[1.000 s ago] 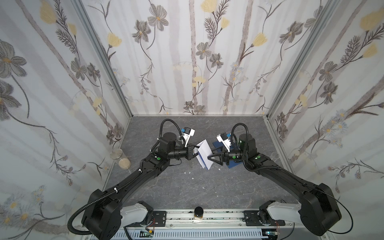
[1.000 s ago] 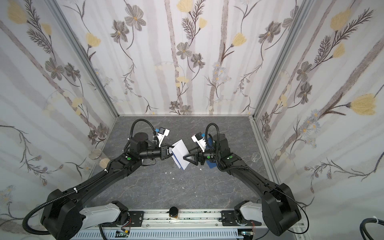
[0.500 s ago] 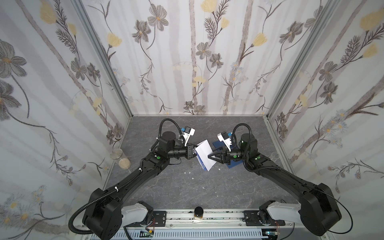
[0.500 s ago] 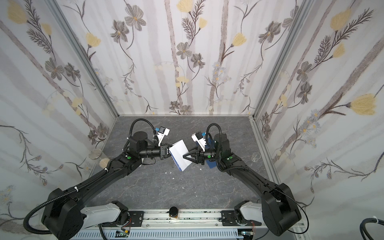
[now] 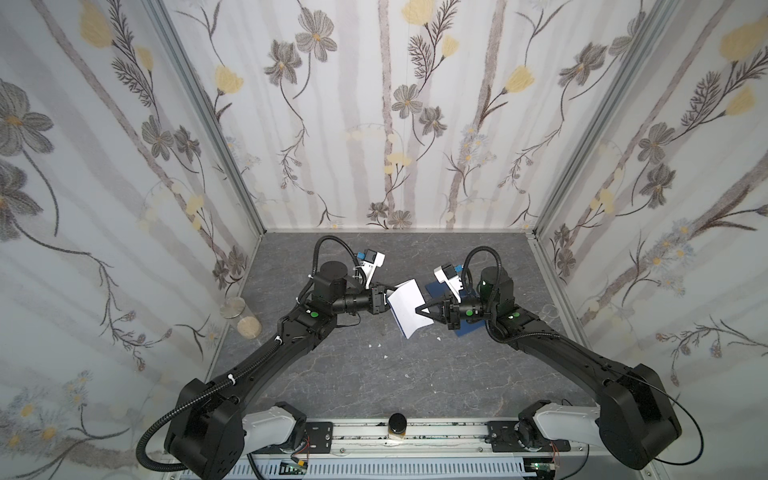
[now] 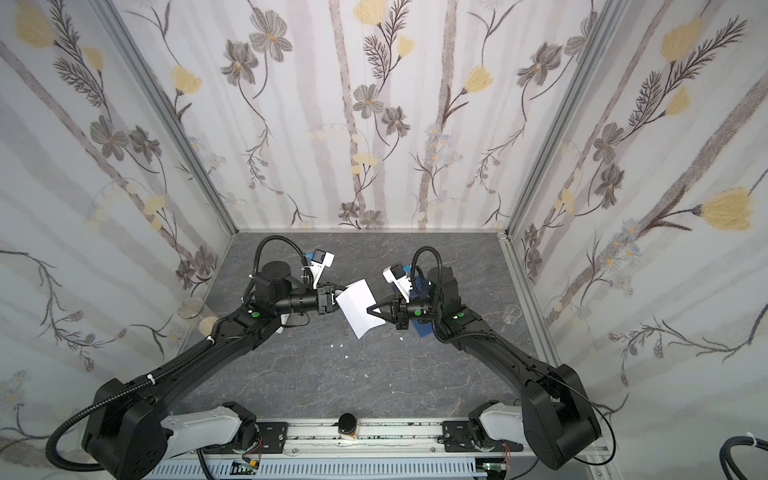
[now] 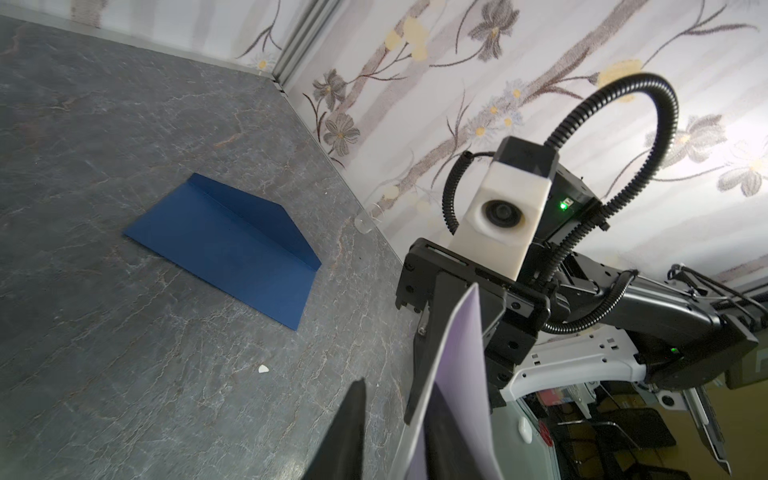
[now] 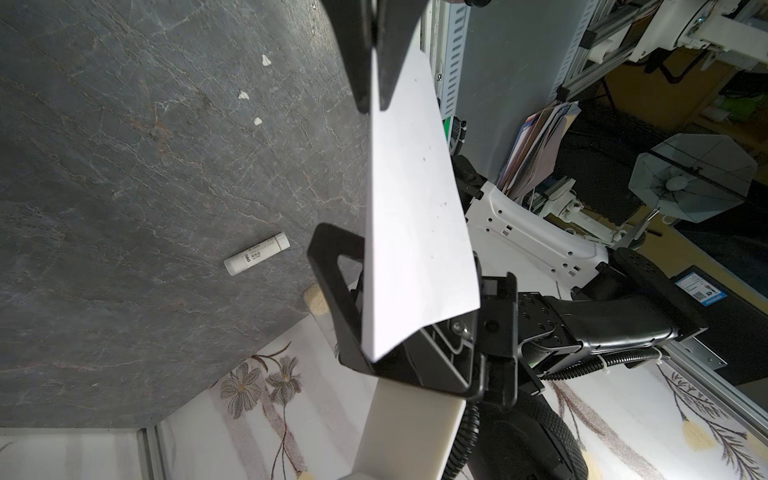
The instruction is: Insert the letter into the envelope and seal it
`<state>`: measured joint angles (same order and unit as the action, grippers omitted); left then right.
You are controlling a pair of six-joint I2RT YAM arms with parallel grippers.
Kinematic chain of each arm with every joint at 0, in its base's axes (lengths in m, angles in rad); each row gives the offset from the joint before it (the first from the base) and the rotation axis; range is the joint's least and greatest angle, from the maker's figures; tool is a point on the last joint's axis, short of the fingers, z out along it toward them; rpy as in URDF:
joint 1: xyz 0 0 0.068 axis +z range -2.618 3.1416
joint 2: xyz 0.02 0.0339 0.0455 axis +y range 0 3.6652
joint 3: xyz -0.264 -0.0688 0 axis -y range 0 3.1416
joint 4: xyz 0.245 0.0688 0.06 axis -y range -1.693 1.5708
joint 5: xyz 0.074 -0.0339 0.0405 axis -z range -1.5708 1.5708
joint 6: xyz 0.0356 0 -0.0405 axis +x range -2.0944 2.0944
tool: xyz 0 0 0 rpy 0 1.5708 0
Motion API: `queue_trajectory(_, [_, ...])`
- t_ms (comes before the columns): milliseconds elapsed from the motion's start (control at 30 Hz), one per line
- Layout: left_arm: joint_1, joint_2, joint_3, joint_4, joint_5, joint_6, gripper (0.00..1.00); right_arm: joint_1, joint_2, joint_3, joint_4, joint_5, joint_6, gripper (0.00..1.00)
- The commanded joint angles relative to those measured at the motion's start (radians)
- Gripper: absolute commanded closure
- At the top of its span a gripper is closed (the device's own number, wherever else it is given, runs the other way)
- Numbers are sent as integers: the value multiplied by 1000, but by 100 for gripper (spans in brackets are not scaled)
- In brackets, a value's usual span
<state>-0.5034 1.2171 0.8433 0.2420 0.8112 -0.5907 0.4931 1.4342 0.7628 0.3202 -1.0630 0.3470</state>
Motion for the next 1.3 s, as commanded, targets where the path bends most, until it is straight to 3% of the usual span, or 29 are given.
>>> queue_trajectory(0, [18,-23,-4,46,-41,-26,64,0,5,10,19,41,-3,100])
queue_trajectory(100, [53,-71,-33,52,-126,-52,52,-4,6,16,10,92,-2,100])
queue_trajectory(300, [123,-165,-124,81,-225,-106,36,-17,28,42,-10,208,28,100])
queue_trajectory(700, [87,-163,-236,212,-216,-171,32,-10,43,46,108,216,143,100])
queue_trajectory(967, [3,-65,-238,336,-228,-178,25,8,66,58,148,172,185,100])
queue_trajectory(1267, [-6,-33,-240,427,-232,-181,21,23,68,65,163,167,205,100])
